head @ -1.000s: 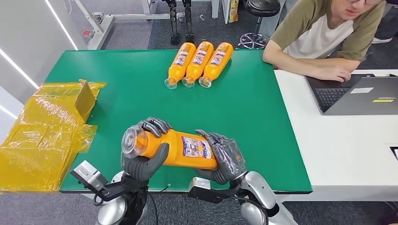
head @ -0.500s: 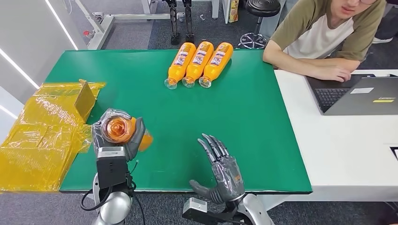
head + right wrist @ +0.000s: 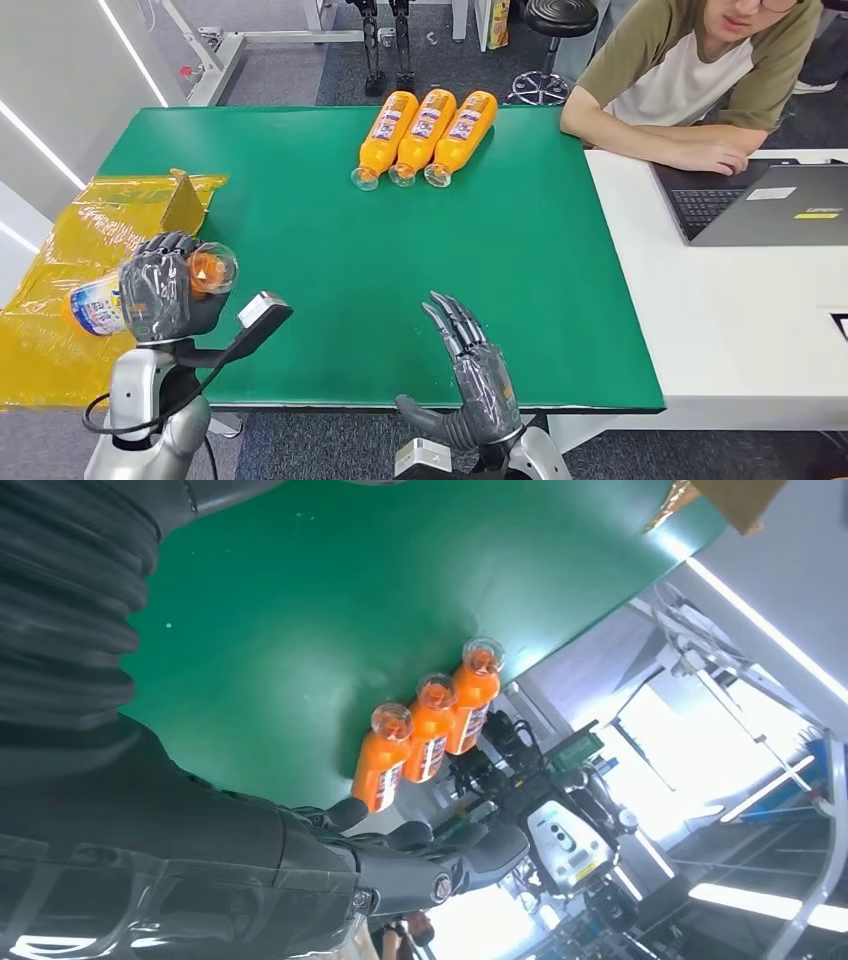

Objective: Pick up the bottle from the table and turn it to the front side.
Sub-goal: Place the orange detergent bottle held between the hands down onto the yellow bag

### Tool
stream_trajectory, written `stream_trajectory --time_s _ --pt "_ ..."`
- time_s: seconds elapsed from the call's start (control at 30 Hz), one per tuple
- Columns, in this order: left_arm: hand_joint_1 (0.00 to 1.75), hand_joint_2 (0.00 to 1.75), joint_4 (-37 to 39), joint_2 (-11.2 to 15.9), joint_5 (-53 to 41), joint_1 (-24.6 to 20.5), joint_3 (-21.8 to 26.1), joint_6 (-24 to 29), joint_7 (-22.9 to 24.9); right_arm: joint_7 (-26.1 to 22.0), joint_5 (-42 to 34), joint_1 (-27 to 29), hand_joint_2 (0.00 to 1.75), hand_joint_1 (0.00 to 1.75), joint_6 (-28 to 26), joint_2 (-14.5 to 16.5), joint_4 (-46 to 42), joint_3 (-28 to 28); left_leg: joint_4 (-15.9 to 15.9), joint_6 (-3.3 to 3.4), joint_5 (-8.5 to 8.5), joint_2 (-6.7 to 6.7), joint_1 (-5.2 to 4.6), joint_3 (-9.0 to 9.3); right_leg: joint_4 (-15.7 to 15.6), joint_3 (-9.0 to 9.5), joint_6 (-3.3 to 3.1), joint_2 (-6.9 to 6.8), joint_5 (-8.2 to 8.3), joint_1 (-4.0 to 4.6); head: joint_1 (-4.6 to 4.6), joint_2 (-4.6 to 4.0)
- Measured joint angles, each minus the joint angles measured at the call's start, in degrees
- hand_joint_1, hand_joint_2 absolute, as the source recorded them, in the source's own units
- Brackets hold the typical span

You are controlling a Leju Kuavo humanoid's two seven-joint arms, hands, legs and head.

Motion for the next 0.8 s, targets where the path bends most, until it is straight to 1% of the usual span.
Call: stream_trajectory --time_s 0.07,0.13,0.2,0.3,0.43,0.5,0.6,0.63,0.67,0.73,0.77,0.8 --pt "1.75 1.75 6.57 2.39 -0.63 -4.2 -0.64 -2.51 -1.41 -0.36 -0.46 -0.31 1.75 0.0 0.13 0.2 0.0 -0.05 0.0 -0.05 0.08 0.03 0.01 0.0 0.02 -0.02 -0.06 0.02 0.06 0.0 0.0 0.0" --pt "1.75 1.75 14.31 4.1 -1.73 -9.2 -2.12 -5.27 -3.39 -0.53 -0.98 -1.01 1.75 0.0 0.36 0.39 0.0 -0.07 0.0 -0.06 0.14 0.04 0.0 0.0 0.04 -0.02 -0.09 0.03 0.13 0.0 0.01 0.0" --pt "1.75 1.75 21.8 5.39 -2.87 -13.84 -4.03 -7.75 -5.37 -0.59 -1.31 -1.65 1.75 0.0 0.54 0.55 0.0 -0.08 0.01 -0.05 0.16 0.06 0.0 0.01 0.05 -0.02 -0.12 0.04 0.2 0.0 0.0 0.0" --pt "1.75 1.75 31.37 6.45 -4.07 -19.46 -7.16 -11.81 -7.75 -0.54 -1.73 -1.89 1.75 0.0 0.58 0.61 -0.05 -0.16 0.02 -0.08 0.18 0.07 0.0 0.01 0.05 -0.03 -0.11 0.07 0.24 0.0 0.01 0.0" --pt "1.75 1.75 40.64 7.13 -4.36 -24.56 -10.47 -16.47 -9.57 -0.23 -1.59 -1.77 1.75 0.0 0.48 0.62 -0.25 -0.4 0.02 -0.09 0.17 0.13 0.0 -0.03 0.04 -0.09 -0.1 0.19 0.24 0.0 0.02 0.0" --pt "1.75 1.75 43.9 7.2 -4.25 -26.5 -11.52 -18.24 -10.25 -0.12 -1.31 -1.61 1.75 0.0 0.38 0.63 -0.3 -0.59 0.02 -0.09 0.16 0.13 0.0 -0.04 0.04 -0.11 -0.1 0.19 0.23 0.0 0.02 0.0" --pt "1.74 1.75 47.68 7.22 -3.97 -28.62 -12.74 -21.05 -12.55 0.0 -0.79 -1.41 1.75 0.0 0.21 0.72 -0.37 -0.89 0.01 -0.1 0.13 0.13 0.0 -0.05 0.05 -0.13 -0.1 0.18 0.21 0.0 0.02 0.0" --pt "1.64 1.75 48.56 7.22 -3.91 -29.08 -13.09 -21.75 -13.43 -0.03 -0.73 -1.4 1.75 0.0 0.16 0.79 -0.37 -0.96 0.01 -0.1 0.13 0.13 0.0 -0.05 0.05 -0.13 -0.1 0.18 0.2 0.0 0.02 0.0" --pt "1.36 1.75 49.33 7.21 -3.86 -29.45 -13.43 -22.19 -14.13 -0.09 -0.72 -1.4 1.75 0.0 0.14 0.88 -0.37 -1.05 0.01 -0.1 0.13 0.13 0.0 -0.05 0.05 -0.13 -0.11 0.18 0.2 0.0 0.02 0.0" --pt "0.49 1.75 50.51 7.19 -3.78 -29.96 -14.05 -22.45 -14.96 -0.19 -0.71 -1.42 1.75 0.0 0.16 1.12 -0.36 -1.22 0.01 -0.1 0.13 0.13 0.01 -0.05 0.05 -0.13 -0.11 0.19 0.2 0.0 0.02 0.0" --pt "0.15 1.75 51.02 7.16 -3.73 -30.16 -14.34 -22.36 -15.12 -0.2 -0.69 -1.43 1.75 0.0 0.21 1.28 -0.35 -1.3 0.01 -0.1 0.13 0.14 0.01 -0.05 0.05 -0.13 -0.11 0.19 0.2 0.0 0.02 0.0" --pt "0.0 1.75 51.45 7.11 -3.66 -30.29 -14.6 -22.22 -15.18 -0.21 -0.67 -1.44 1.75 0.0 0.28 1.45 -0.36 -1.36 0.01 -0.1 0.14 0.14 0.01 -0.05 0.05 -0.13 -0.11 0.19 0.21 0.0 0.02 0.0"
